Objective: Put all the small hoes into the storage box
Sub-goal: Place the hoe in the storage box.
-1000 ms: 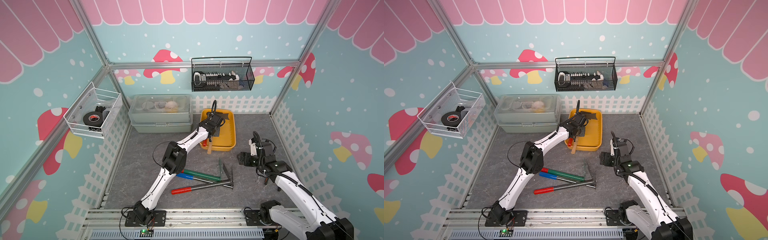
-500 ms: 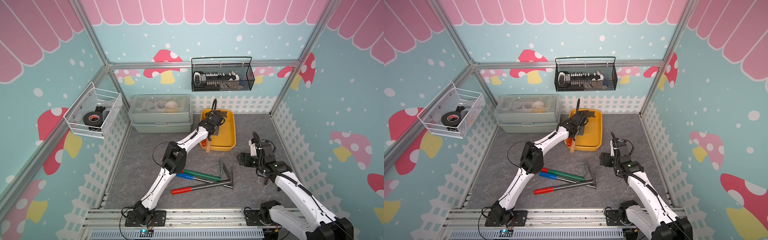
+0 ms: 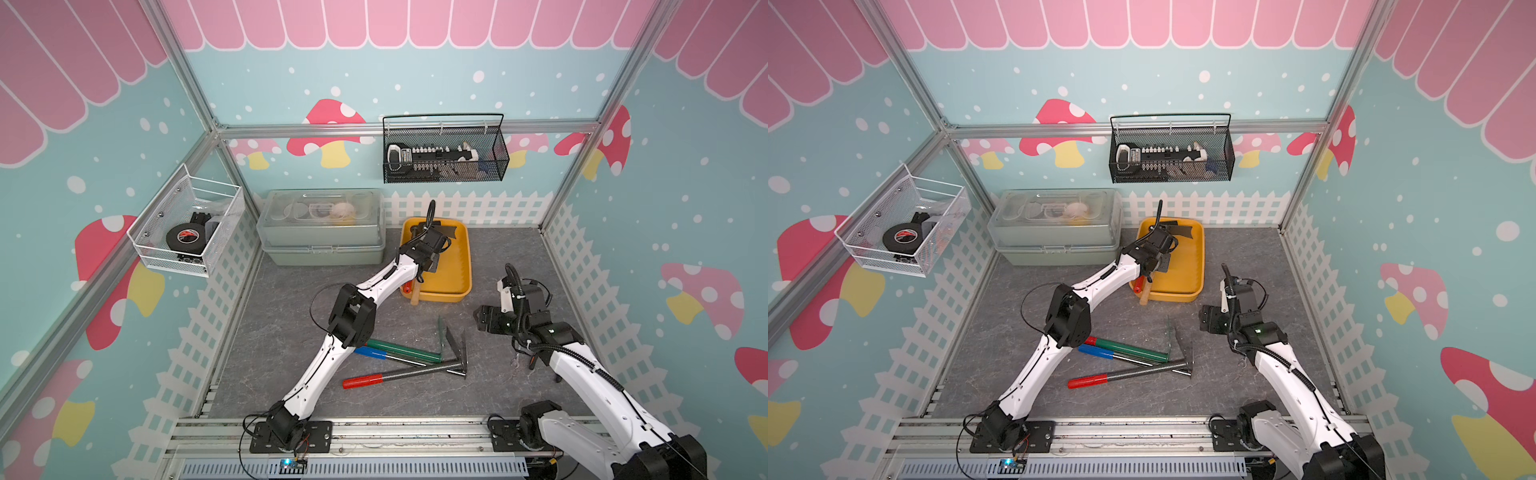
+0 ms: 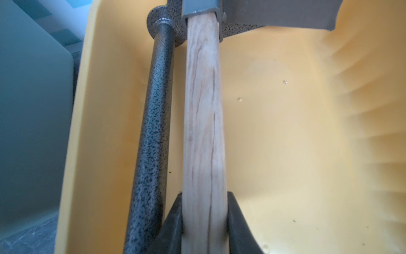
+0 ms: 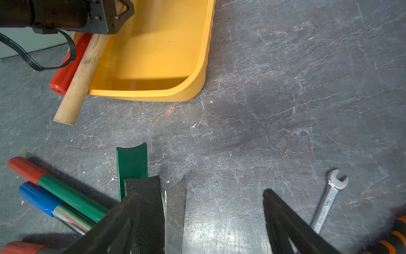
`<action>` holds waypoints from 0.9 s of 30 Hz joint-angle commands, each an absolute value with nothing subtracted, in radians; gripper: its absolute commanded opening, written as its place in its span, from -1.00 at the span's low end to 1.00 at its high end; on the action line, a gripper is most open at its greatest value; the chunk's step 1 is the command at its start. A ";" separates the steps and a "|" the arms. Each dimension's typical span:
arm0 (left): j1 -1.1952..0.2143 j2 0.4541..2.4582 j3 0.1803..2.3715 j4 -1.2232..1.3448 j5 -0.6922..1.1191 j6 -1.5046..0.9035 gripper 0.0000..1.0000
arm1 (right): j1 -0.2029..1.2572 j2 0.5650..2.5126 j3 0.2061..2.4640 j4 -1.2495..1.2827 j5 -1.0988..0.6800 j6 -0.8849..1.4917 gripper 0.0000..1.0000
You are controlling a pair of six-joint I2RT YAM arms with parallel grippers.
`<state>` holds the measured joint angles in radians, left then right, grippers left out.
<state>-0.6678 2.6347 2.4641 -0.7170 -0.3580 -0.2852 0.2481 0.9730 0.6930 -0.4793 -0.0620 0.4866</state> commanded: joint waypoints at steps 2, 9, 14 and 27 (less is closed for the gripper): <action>-0.664 2.651 2.516 -0.647 -0.351 -0.271 -0.70 | 0.244 0.968 0.683 -0.488 -0.058 0.480 0.74; -0.661 2.655 2.514 -0.646 -0.338 -0.266 -0.64 | 0.243 0.969 0.680 -0.486 -0.056 0.476 0.74; -0.662 2.654 2.511 -0.650 -0.332 -0.264 -0.59 | 0.243 0.969 0.679 -0.488 -0.057 0.474 0.74; -0.661 2.637 2.481 -0.677 -0.336 -0.273 -0.48 | 0.242 0.959 0.670 -0.487 -0.058 0.479 0.74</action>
<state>-0.6678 2.6411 2.4744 -0.7174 -0.3176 -0.2649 0.2478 0.9726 0.6800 -0.4797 -0.0612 0.4824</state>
